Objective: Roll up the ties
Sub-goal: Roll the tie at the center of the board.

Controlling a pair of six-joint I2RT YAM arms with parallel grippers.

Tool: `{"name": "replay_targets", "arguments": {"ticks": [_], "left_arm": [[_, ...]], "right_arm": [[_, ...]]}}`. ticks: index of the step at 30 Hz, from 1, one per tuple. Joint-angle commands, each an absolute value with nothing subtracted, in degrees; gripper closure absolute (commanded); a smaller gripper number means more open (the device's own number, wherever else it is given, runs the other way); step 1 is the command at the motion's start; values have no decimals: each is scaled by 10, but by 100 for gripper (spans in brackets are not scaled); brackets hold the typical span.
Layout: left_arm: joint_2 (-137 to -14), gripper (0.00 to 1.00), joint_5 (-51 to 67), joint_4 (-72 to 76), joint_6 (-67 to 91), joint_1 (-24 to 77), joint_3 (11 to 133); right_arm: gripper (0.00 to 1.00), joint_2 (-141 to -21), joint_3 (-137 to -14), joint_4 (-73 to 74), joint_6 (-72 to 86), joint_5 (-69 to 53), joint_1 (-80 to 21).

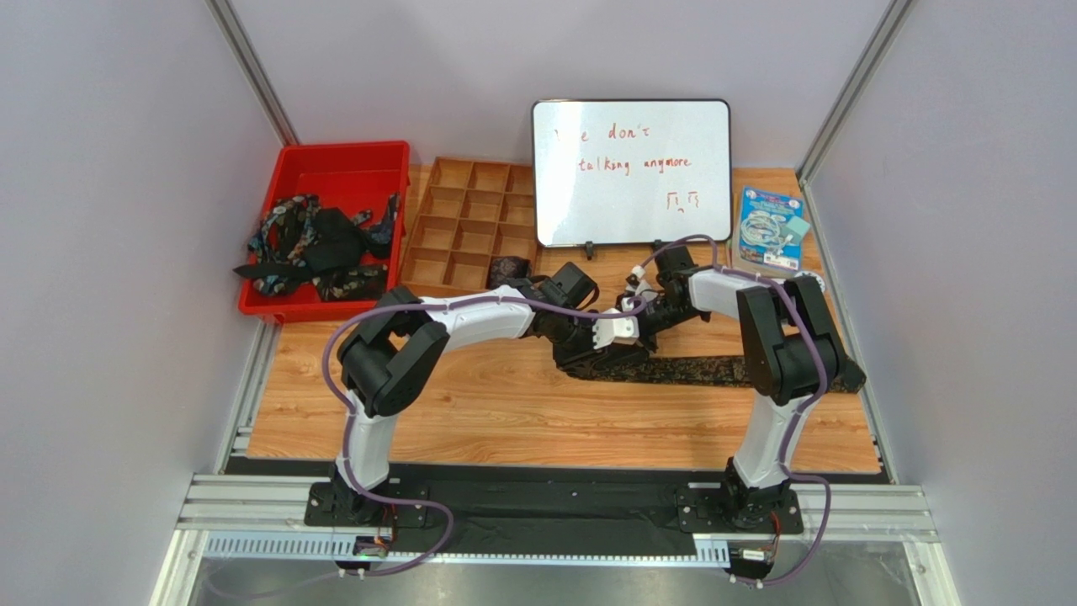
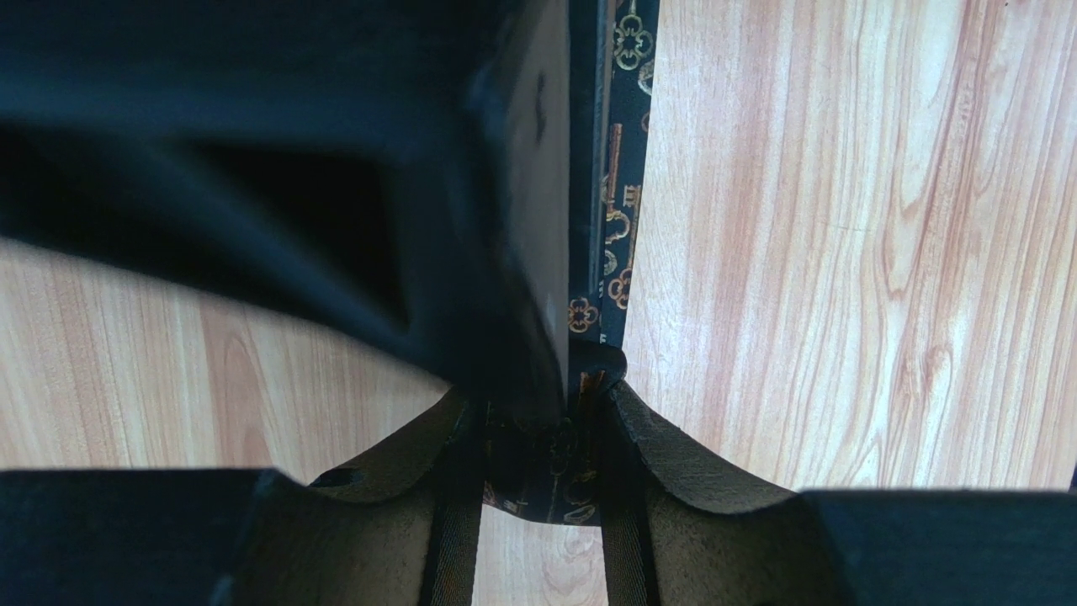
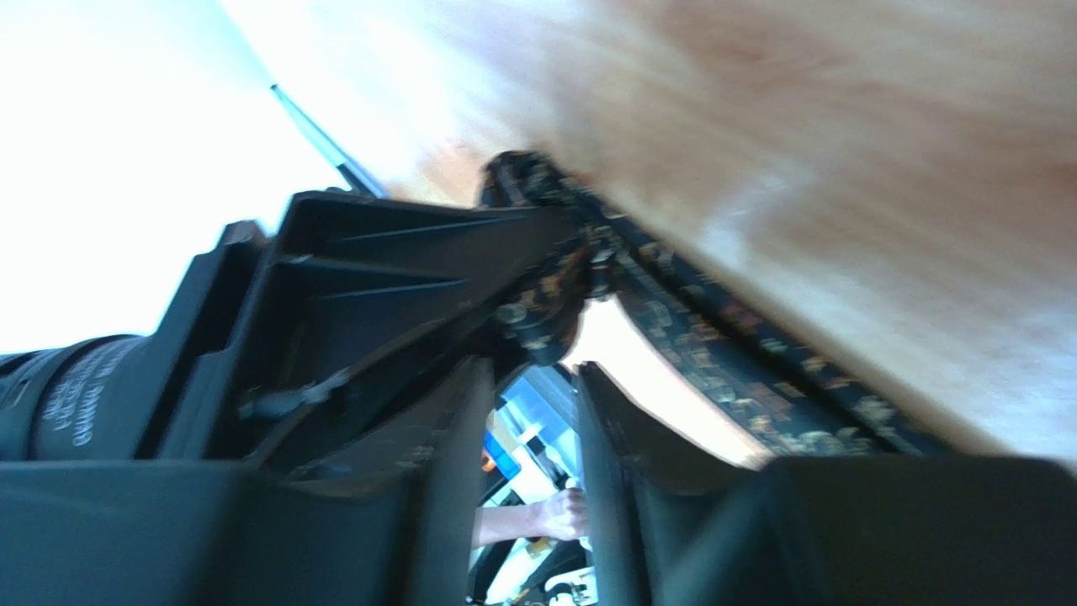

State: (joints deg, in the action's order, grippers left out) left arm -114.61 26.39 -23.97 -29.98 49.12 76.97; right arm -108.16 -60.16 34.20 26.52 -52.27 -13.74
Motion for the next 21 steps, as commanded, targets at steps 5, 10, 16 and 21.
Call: {"name": "replay_targets", "arguments": {"ticks": [5, 10, 16, 21], "left_arm": [[-1200, 67, 239, -294, -315, 499, 756], [-1201, 67, 243, -296, -318, 499, 757], [-1198, 66, 243, -302, -329, 499, 756], [-1186, 64, 244, -305, -343, 498, 746]], "right_arm": [[58, -1064, -601, 301, 276, -556, -151], [62, -1083, -600, 273, 277, -527, -166], [80, -1107, -614, 272, 265, -500, -168], [97, -1107, -614, 293, 244, -471, -167]]}}
